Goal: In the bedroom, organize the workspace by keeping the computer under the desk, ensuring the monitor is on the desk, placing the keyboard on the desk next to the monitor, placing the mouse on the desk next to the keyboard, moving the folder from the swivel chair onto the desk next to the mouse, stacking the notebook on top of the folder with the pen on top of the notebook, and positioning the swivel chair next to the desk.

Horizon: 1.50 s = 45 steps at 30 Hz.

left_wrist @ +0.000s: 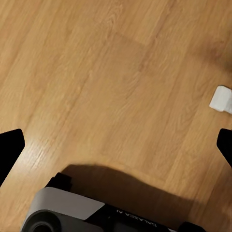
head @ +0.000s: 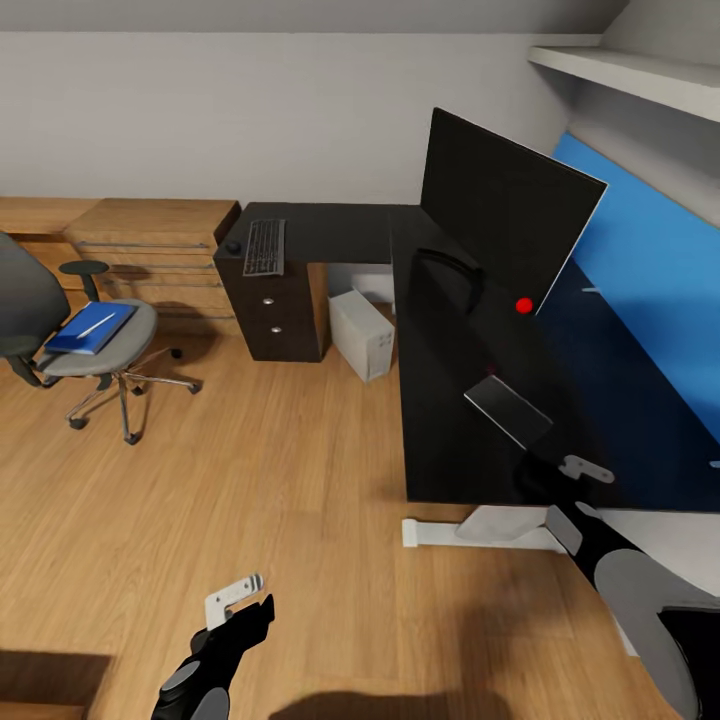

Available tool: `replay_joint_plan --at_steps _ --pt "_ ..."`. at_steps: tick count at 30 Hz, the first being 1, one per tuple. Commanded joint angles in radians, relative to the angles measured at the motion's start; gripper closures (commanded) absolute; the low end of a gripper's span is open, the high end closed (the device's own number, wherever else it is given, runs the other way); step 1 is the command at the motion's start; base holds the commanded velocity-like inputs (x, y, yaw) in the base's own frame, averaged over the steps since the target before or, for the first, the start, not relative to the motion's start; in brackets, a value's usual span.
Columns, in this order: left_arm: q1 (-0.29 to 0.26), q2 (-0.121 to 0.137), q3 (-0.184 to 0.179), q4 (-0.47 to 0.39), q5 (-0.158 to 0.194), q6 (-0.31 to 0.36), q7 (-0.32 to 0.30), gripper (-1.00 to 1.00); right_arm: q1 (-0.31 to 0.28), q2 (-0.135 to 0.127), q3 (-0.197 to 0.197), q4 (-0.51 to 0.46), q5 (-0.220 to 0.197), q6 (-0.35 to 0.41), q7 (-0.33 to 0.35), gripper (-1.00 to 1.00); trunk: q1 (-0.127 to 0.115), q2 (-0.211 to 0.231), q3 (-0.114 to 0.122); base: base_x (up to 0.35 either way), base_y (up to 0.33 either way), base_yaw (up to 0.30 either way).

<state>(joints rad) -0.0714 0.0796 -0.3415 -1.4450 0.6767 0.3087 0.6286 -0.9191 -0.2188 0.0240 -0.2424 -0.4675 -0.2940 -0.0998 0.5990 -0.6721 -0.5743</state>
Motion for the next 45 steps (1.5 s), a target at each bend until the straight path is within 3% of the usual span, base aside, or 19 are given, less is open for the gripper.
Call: replay_joint_plan --at_steps 1,45 --pt "-0.001 0.001 -0.002 -0.002 0.006 0.002 0.008 -1.00 0.000 0.001 0.001 0.041 -0.019 0.004 0.004 -1.00 0.000 -0.001 -0.001 -0.004 0.000 0.000" --pt "-0.001 0.002 0.000 0.005 0.010 0.003 0.013 -1.00 0.002 0.006 0.001 0.040 -0.019 0.003 0.003 -1.00 0.000 -0.001 0.060 0.000 0.000 0.000"
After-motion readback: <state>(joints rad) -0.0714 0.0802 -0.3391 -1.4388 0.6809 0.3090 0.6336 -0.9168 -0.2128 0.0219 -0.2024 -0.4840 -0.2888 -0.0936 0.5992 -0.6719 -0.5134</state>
